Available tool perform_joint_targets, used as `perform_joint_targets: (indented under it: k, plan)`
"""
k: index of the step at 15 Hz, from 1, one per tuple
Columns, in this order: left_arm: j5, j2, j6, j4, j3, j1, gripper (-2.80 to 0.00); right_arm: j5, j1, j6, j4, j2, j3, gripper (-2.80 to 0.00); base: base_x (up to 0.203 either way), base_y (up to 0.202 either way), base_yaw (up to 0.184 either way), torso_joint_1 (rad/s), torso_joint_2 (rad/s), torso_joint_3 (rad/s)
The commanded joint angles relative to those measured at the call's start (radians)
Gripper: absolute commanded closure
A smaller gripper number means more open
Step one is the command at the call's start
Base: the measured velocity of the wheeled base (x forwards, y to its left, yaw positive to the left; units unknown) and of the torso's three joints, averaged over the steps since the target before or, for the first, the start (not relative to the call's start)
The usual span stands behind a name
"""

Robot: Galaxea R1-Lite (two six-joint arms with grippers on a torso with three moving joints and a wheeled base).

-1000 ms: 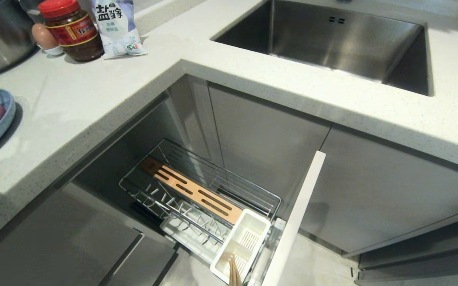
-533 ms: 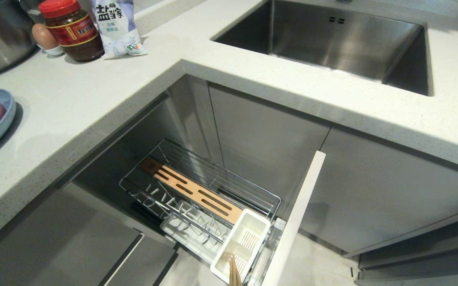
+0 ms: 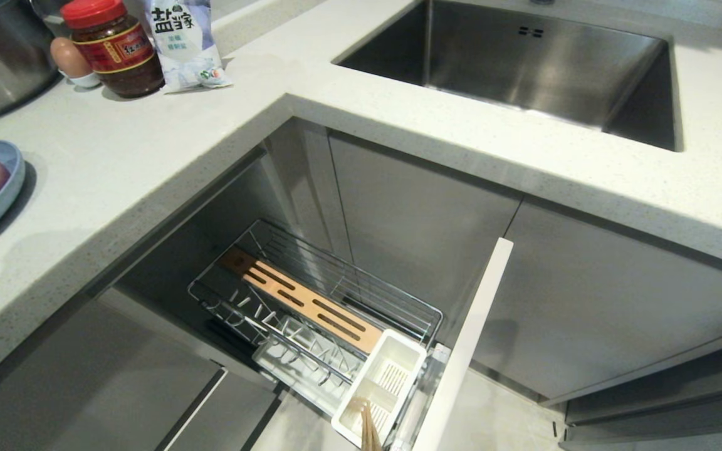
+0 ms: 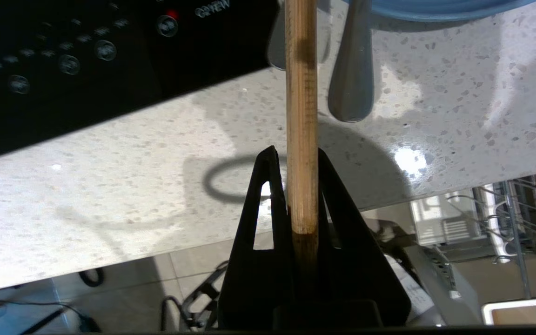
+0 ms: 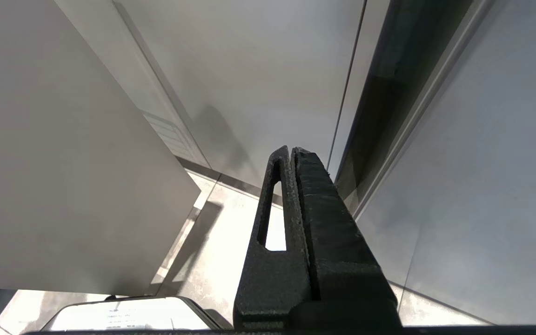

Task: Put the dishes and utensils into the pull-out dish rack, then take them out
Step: Take the chopsticks out of the cupboard

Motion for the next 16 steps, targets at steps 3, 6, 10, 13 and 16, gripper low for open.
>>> perform_joint_targets:
  k: [3, 6, 10, 13, 16]
  plan:
    - [-0.078, 0.005, -0.033, -0.088, 0.066, 0.03, 0.0, 0.0, -0.001, 0.001, 0.0, -0.004, 0.0, 0.0, 0.0, 0.0, 0.0, 0.0, 0.0, 0.0]
    - [-0.139, 0.007, -0.035, -0.124, 0.098, 0.054, 0.0, -0.001, -0.001, 0.001, 0.0, -0.004, 0.0, 0.0, 0.0, 0.0, 0.0, 0.0, 0.0, 0.0]
    - [-0.176, 0.021, -0.035, -0.167, 0.127, 0.068, 0.0, -0.001, 0.001, 0.001, 0.0, -0.004, 0.0, 0.0, 0.0, 0.0, 0.0, 0.0, 0.0, 0.0]
    - [-0.235, 0.034, -0.034, -0.178, 0.126, 0.088, 0.0, 0.001, -0.001, 0.001, 0.0, -0.004, 0.0, 0.0, 0.0, 0.0, 0.0, 0.0, 0.0, 0.0]
    - [-0.274, 0.049, -0.034, -0.179, 0.124, 0.094, 0.0, 0.0, 0.001, 0.001, 0.0, -0.004, 0.0, 0.0, 0.0, 0.0, 0.0, 0.0, 0.0, 0.0]
